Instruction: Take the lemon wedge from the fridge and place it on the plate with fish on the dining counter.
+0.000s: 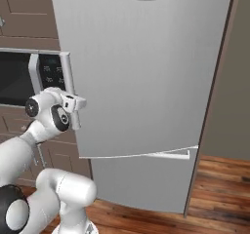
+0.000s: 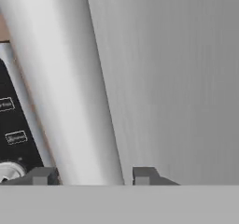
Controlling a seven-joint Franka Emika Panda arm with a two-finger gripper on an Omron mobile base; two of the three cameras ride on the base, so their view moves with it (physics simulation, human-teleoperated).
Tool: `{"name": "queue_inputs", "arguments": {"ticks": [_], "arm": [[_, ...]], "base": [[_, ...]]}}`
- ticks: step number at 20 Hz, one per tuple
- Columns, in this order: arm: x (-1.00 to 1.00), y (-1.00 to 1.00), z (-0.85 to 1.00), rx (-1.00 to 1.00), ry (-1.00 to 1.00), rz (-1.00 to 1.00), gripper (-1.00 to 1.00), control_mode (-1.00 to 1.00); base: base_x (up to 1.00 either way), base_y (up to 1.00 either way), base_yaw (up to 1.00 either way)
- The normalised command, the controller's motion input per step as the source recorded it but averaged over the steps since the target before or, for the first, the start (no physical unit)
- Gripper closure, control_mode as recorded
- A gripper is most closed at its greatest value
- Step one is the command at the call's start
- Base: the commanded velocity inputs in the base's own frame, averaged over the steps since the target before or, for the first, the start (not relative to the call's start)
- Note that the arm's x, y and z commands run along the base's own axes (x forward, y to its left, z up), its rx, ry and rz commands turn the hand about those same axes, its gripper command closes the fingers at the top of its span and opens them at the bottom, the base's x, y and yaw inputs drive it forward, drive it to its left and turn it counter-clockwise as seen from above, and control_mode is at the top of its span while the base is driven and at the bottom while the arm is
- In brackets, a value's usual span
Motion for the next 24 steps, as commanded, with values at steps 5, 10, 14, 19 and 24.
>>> {"name": "queue_inputs", "arguments": {"ticks": [5,10,14,19,24], "arm": [[-1.00,-0.99,0.24,0.13,-0.14,-0.28,1.00,-1.00],[-1.00,-1.00,0.28,0.13,-0.10,-0.33,1.00,-1.00],[-0.71,-0.48,0.40,0.17,-0.10,-0.10,1.00,-1.00],[-0.21,0.00,0.15,0.04,0.01,0.00,1.00,-1.00],[0.02,0.25,0.00,-0.01,0.09,-0.03,-1.00,-1.00]], "base": [[0.00,0.00,0.00],[0.00,0.00,0.00],[0.00,0.00,0.00],[0.00,0.00,0.00],[0.00,0.00,0.00]]}}
